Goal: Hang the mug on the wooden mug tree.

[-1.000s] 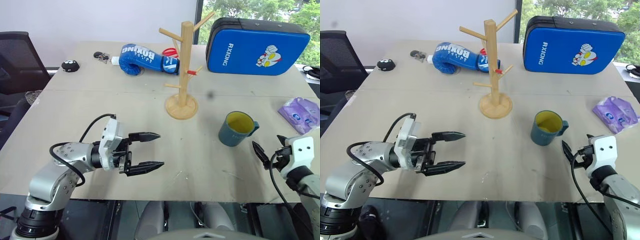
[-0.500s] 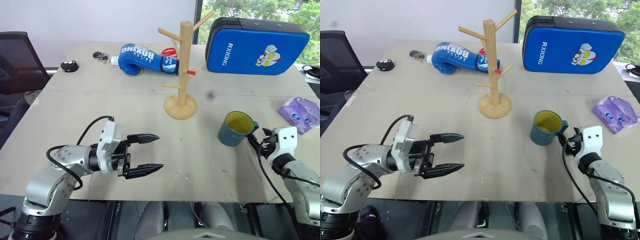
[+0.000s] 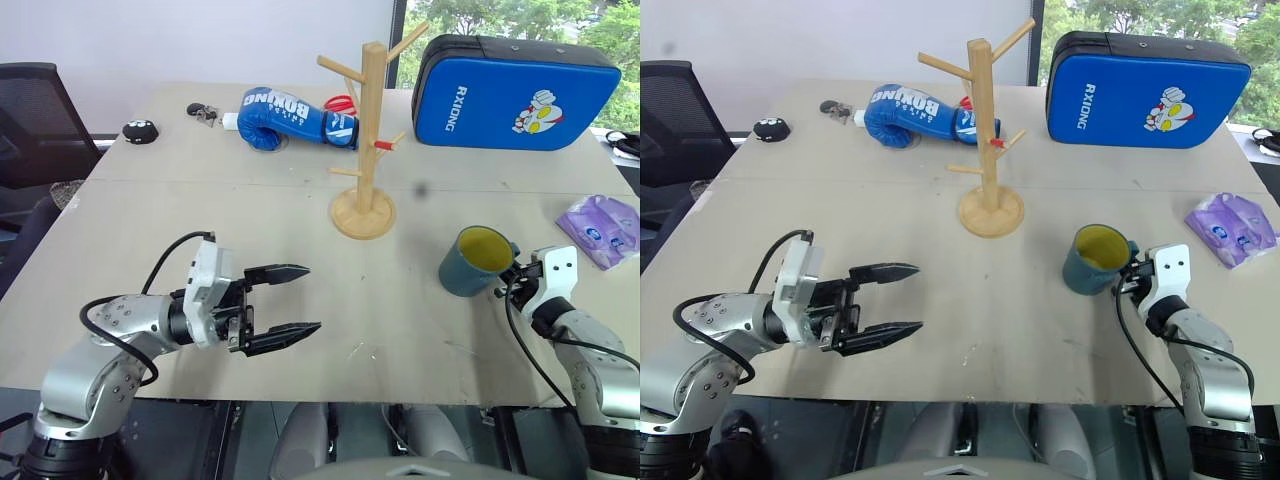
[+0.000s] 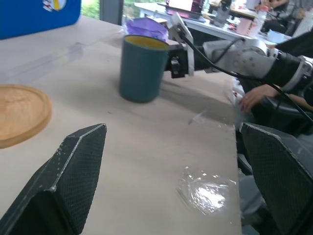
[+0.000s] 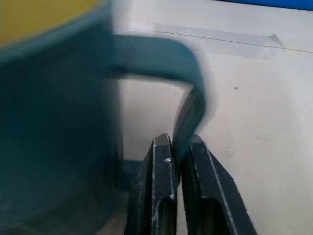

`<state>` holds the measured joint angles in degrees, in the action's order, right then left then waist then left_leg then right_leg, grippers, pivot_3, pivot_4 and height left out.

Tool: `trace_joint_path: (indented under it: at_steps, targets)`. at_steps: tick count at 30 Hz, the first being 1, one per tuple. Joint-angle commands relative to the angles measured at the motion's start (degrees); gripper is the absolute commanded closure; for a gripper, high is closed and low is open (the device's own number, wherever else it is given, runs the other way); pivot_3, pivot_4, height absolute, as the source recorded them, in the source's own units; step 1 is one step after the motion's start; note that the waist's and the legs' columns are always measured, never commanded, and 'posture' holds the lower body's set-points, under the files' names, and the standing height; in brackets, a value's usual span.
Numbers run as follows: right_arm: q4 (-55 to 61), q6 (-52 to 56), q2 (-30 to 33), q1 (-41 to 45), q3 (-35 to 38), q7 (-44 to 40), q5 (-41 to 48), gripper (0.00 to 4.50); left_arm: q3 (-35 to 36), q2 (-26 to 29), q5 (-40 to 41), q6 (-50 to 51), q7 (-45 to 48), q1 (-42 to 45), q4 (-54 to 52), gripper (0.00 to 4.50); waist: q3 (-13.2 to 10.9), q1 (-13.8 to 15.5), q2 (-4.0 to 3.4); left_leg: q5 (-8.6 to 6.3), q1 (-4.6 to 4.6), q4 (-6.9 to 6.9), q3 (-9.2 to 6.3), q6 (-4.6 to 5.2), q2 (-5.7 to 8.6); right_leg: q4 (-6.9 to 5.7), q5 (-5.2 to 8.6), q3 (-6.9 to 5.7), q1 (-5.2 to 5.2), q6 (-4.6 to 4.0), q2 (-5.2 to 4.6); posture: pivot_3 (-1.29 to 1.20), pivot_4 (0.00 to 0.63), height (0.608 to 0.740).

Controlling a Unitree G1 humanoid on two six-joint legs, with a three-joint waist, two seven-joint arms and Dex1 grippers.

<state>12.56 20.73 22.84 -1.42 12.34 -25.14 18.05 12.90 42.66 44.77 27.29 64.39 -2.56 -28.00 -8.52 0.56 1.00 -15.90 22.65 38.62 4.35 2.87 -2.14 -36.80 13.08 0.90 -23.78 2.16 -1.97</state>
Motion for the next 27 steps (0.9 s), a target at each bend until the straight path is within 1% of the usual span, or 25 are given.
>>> trace_joint_path:
  at_steps: [1,5,8,11,14,19,23,27]
  targets:
    - [7.55,1.91,2.13,0.97,-0.13,-1.09,1.62,4.48,1.91,-1.59,1.15,-1.72,-1.63,-0.38,-0.55,0.00,0.00,0.01,-0.01,0.00,0.00,0.00,0.00,0.00,0.00,0.00,0.00,0.00,0.00,0.00,0.00,0.00,0.150,0.740]
    - [14.83,9.60,4.61,6.69,-3.25,-0.53,2.78,4.48,4.34,-4.44,2.09,-3.29,-3.41,-1.51,1.54,0.00,-0.01,-0.69,-0.02,0.00,-0.01,0.00,0.01,0.00,-0.01,-0.01,0.00,0.00,0.00,0.00,0.00,0.00,0.150,0.740]
    - [17.69,15.61,7.23,15.39,-7.35,-0.36,1.73,4.48,6.18,-4.90,1.97,-5.13,-1.67,-2.25,3.61,0.00,-0.01,-1.31,-0.01,0.01,-0.04,0.00,-0.02,-0.01,-0.03,-0.04,-0.01,-0.02,-0.01,0.00,0.02,0.00,0.150,0.740]
    - [19.10,20.83,10.23,24.23,-12.13,-0.49,-0.56,4.48,8.58,-5.03,3.10,-5.62,-1.89,-2.03,5.19,0.00,-0.02,-1.31,-0.02,0.01,-0.03,0.00,-0.05,-0.01,-0.03,-0.05,-0.01,-0.08,-0.03,-0.02,0.01,0.00,0.150,0.740]
    - [19.88,24.31,13.06,30.39,-16.48,-1.36,-2.64,4.48,11.11,-5.48,5.44,-6.01,-1.42,-1.65,5.98,0.00,-0.01,-1.07,0.01,0.01,0.08,-0.01,-0.07,-0.01,-0.02,-0.02,-0.01,-0.11,-0.10,-0.03,-0.03,0.00,0.150,0.740]
    - [19.74,30.25,13.65,38.22,-20.41,-1.13,-3.78,4.48,14.91,-6.01,9.32,-5.65,-0.76,-2.64,6.56,0.00,-0.01,-1.15,0.04,0.01,0.21,-0.01,-0.03,-0.03,0.01,0.07,-0.01,-0.13,-0.16,-0.02,-0.12,0.00,0.150,0.740]
    - [16.73,33.47,13.26,44.76,-22.82,-1.83,-4.58,4.48,16.51,-5.70,9.09,-6.35,-0.47,-3.80,7.07,0.00,-0.03,-1.30,0.04,0.01,0.25,-0.03,0.01,-0.03,0.01,0.04,-0.01,-0.12,-0.25,-0.02,-0.12,0.00,0.150,0.740]
    - [13.19,34.43,12.41,49.87,-24.43,-2.89,-5.13,4.48,16.94,-6.13,9.20,-6.83,-0.44,-4.91,6.56,0.00,-0.03,-1.36,0.04,0.00,0.23,-0.03,0.04,-0.02,0.00,0.02,-0.01,-0.11,-0.28,-0.02,-0.11,0.00,0.150,0.740]
